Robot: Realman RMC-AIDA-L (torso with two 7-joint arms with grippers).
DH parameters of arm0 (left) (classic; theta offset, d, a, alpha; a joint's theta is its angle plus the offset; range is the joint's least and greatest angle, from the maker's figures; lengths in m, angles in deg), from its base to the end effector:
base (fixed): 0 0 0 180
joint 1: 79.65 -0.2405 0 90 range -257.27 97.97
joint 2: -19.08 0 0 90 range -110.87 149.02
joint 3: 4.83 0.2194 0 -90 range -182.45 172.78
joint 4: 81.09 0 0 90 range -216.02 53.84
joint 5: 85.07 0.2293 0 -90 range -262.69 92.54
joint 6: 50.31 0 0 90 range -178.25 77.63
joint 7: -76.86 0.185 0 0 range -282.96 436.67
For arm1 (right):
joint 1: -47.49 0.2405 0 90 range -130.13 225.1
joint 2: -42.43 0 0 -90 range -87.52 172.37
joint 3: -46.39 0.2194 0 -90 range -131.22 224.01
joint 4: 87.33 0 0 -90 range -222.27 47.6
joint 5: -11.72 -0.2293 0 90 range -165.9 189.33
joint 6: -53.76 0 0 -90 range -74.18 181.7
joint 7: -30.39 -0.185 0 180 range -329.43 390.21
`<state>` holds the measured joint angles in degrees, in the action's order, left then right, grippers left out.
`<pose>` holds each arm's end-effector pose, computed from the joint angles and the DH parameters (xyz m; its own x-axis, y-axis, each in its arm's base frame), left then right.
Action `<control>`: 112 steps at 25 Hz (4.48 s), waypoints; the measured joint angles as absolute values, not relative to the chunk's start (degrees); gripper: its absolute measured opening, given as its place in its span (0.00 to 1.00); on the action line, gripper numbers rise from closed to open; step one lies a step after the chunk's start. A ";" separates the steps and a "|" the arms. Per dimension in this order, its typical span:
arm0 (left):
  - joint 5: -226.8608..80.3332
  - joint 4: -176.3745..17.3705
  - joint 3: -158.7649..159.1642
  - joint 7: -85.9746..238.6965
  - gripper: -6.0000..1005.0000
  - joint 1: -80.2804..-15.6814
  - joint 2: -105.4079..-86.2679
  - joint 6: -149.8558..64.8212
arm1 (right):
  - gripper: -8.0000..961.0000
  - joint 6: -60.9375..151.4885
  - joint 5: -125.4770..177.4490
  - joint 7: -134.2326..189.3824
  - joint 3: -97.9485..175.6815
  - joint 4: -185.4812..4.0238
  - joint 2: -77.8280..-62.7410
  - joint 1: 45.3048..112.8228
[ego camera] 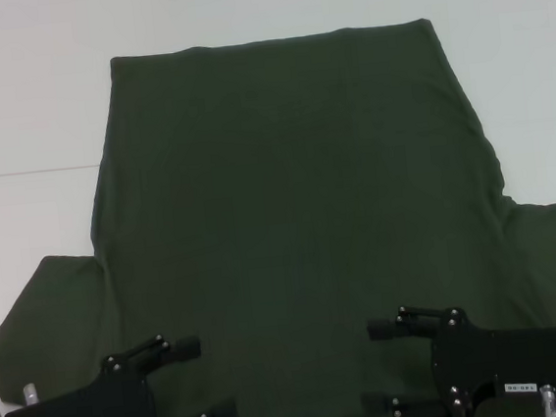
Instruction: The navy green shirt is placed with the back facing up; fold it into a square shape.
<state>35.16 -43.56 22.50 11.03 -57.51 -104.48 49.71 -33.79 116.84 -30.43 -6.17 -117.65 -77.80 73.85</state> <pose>-0.2568 0.2789 -0.0233 0.7460 0.2802 0.6041 0.4410 -0.8876 -0.1329 0.2290 0.3038 -0.0667 0.8458 -0.1717 -0.5051 -0.2710 -0.9538 -0.1296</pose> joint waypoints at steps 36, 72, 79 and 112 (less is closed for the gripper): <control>41.04 -38.45 24.15 -59.50 0.89 -52.50 -93.50 40.68 | 0.92 -34.45 116.84 -30.71 -6.25 -117.66 -77.80 73.94; 63.53 -39.71 24.53 -76.64 0.86 -46.68 -89.39 28.62 | 0.92 -36.86 117.19 -29.65 -6.25 -118.28 -77.63 74.28; 63.87 -40.88 24.70 -76.13 0.86 -46.76 -89.39 27.68 | 0.92 -36.86 117.18 -29.64 -6.25 -118.27 -77.65 74.29; 64.12 -41.37 25.23 -75.48 0.83 -45.77 -90.68 26.24 | 0.92 -37.35 116.99 -29.73 -6.25 -118.23 -77.71 74.29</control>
